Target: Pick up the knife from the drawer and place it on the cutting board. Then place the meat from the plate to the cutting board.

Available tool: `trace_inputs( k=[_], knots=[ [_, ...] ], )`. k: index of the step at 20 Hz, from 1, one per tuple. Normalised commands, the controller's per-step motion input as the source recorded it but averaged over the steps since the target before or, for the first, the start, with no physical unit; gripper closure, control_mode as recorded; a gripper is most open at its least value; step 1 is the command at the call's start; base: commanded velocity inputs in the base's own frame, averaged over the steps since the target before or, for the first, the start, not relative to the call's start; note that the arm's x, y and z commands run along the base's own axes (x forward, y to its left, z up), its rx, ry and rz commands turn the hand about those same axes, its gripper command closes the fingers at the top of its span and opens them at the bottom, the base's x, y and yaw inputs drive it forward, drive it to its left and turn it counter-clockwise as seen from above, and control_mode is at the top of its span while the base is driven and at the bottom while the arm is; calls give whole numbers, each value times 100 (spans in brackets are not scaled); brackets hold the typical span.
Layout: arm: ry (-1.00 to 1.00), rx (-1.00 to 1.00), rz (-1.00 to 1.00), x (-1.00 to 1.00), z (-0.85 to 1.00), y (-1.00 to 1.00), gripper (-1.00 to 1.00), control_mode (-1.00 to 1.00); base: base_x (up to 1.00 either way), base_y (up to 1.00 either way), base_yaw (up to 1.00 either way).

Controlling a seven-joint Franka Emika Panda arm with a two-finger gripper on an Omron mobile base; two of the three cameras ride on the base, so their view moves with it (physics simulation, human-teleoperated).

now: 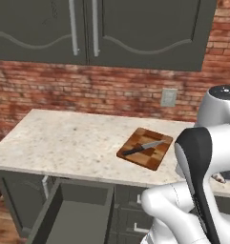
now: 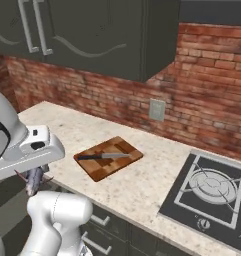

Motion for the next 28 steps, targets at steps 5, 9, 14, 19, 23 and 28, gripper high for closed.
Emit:
trace_inputs(
  k=[5, 9, 14, 19, 23, 28],
  knots=[
    [0, 0, 0, 0, 0, 0, 100, 100, 94, 7, 28],
    [0, 0, 0, 0, 0, 0, 100, 100, 73, -18, 59],
    [0, 0, 0, 0, 0, 0, 100, 100, 74, -5, 60],
    [0, 0, 0, 0, 0, 0, 100, 100, 89, -3, 39],
    [0, 6, 22, 72, -5, -5, 100, -100, 25, 0, 8],
    [0, 1, 17, 62, -18, -14, 100, -100, 0, 0, 0]
  ],
)
